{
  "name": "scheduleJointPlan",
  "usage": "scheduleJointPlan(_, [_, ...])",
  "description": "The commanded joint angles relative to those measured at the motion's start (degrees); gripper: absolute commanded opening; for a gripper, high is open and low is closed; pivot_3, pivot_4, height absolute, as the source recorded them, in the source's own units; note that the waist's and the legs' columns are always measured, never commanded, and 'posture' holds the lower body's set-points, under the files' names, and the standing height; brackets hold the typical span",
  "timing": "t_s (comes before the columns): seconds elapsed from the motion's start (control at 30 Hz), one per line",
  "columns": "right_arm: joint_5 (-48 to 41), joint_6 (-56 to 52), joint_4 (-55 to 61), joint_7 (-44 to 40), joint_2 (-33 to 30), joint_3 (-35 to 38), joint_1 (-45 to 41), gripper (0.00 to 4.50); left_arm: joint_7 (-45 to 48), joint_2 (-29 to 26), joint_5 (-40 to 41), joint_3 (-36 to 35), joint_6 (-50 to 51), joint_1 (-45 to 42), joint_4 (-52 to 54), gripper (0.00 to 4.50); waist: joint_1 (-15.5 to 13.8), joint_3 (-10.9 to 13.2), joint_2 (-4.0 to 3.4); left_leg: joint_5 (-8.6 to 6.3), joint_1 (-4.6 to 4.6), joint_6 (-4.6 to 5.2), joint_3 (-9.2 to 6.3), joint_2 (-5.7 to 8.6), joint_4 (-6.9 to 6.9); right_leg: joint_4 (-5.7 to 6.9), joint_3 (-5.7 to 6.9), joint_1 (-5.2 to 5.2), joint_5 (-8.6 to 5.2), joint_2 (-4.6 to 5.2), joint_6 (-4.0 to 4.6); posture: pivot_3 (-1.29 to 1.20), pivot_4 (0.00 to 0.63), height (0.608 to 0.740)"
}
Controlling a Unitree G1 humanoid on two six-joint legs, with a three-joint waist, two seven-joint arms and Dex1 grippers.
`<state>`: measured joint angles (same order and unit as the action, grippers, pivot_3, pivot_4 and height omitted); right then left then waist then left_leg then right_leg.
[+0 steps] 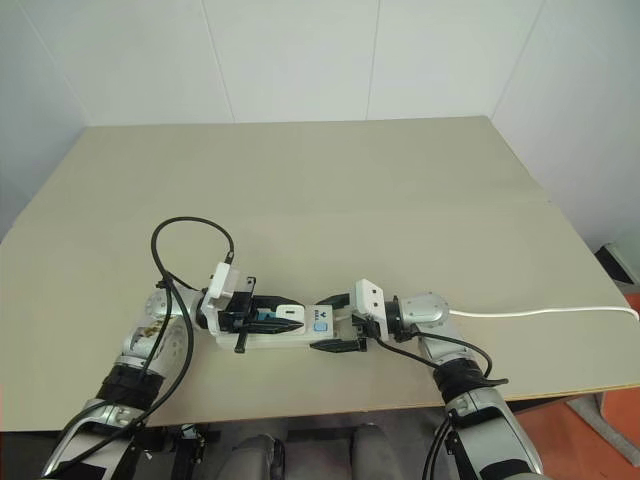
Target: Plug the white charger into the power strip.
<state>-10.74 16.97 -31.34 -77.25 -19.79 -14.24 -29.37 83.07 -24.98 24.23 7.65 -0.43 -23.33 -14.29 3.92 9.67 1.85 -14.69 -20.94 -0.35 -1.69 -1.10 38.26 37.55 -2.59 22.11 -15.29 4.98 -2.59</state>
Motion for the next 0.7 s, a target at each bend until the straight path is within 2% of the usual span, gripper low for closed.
scheduleJointPlan(0.03, [2.5, -1.4, -3.0, -0.1, -1.7, -1.0, 1.3, 3.41, -0.4, -3.4, -2.7, -0.5, 0.1, 2.6, -2.3, 1.03, 0.1, 0.0, 0.0, 0.0, 0.01, 0.0, 0.01, 0.0, -0.01, 0.0, -0.01, 0.0, 0.0, 0.0, 0.0, 0.0, 0.15, 0.74])
scheduleJointPlan(0.47, [2.3, -1.2, -3.6, 0.0, -2.2, -1.4, 1.0, 3.41, 0.5, -5.9, -3.6, 0.7, -1.4, 3.0, -4.0, 1.03, 0.1, -0.1, -0.02, 0.0, 0.3, 0.0, 0.14, -0.11, -0.35, -0.13, -0.17, -0.1, 0.0, -0.12, 0.01, 0.0, 0.15, 0.74])
scheduleJointPlan(0.7, [2.2, -1.2, -3.7, 0.1, -2.3, -1.5, 0.9, 3.41, 0.1, -6.8, -3.9, 1.8, -1.9, 3.5, -3.9, 1.03, 0.0, -0.2, -0.2, -0.01, 0.31, -0.01, 0.22, -0.65, -0.42, -0.49, -0.18, -0.18, 0.19, -0.64, 0.29, 0.0, 0.15, 0.74])
